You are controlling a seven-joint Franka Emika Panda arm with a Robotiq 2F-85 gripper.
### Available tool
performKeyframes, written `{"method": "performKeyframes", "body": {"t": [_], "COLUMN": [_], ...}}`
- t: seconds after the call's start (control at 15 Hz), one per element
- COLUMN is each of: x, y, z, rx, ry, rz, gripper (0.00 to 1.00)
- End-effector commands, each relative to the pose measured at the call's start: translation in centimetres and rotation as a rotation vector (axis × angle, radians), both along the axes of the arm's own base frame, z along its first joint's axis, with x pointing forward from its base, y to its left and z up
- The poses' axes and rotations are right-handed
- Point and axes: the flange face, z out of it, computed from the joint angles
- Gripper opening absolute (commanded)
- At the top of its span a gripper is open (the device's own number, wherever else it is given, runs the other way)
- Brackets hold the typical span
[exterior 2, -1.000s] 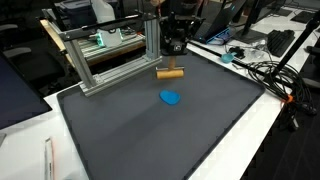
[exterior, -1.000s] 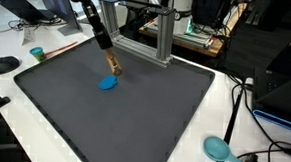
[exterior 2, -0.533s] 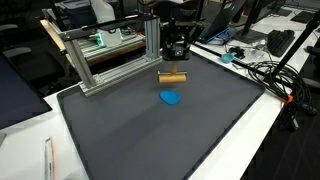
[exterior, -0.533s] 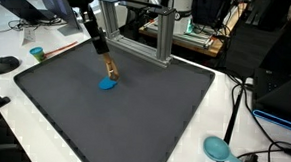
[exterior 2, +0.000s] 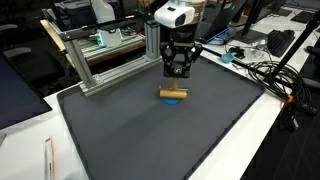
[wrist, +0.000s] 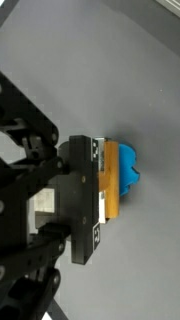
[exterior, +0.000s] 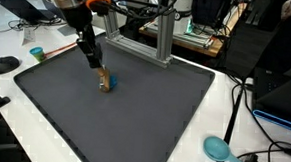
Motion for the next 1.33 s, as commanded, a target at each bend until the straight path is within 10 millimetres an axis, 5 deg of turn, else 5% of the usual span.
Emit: {"method": "performKeyframes", "body": {"t": [0.0,1.27], "x": [-0.4,-1.6], "y": [-0.4,2.4], "z": [-1.3,-5.5], "rx": [-0.041,0.068], "ry": [0.005,0.122], "rz": [-0.037,0.125], "gripper": [0.22,0.22]}}
